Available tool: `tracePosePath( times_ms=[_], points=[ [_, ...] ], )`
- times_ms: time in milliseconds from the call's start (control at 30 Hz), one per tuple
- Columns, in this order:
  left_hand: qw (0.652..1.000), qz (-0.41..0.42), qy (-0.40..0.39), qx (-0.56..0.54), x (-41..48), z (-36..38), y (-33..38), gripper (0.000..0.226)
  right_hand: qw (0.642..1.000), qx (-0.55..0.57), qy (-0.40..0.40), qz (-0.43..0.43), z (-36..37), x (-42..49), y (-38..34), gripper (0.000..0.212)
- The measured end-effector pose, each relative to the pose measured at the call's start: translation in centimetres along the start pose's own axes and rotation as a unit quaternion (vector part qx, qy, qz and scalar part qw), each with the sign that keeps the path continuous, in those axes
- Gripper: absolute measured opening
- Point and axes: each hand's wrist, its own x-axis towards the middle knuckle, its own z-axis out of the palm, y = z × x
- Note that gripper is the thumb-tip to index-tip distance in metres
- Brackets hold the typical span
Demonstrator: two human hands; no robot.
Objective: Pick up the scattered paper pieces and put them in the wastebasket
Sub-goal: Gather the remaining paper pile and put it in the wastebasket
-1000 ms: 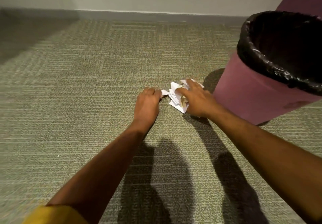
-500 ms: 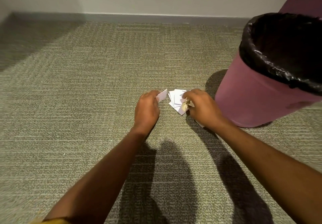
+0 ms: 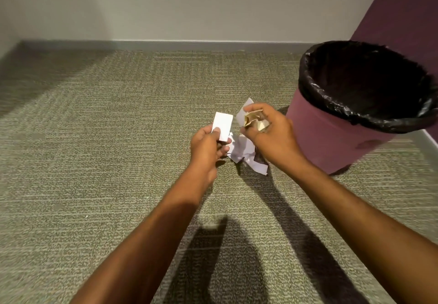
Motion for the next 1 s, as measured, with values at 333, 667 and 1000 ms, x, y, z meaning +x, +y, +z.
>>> tracePosePath(
  times_ms=[333,667,1000],
  points=[
    [0.961,0.014,-0.201,-0.187,-6.3,6.5,9.0,0.022,0.989,-0.003,0.095,-0.112,-5.3,-1.8,-9.5,0.049],
    [0.964,0.161,-0.210,0.036,-9.7,16.5,12.5,0.003,0.968,0.002,0.242,-0.065,-14.8,-0.5,-11.3,0.070],
    [0.953,0.138,-0.217,0.159,-9.0,20.8,11.7,0.041,0.967,0.040,0.221,0.120,-18.9,1.1,-6.3,0.067]
  ],
)
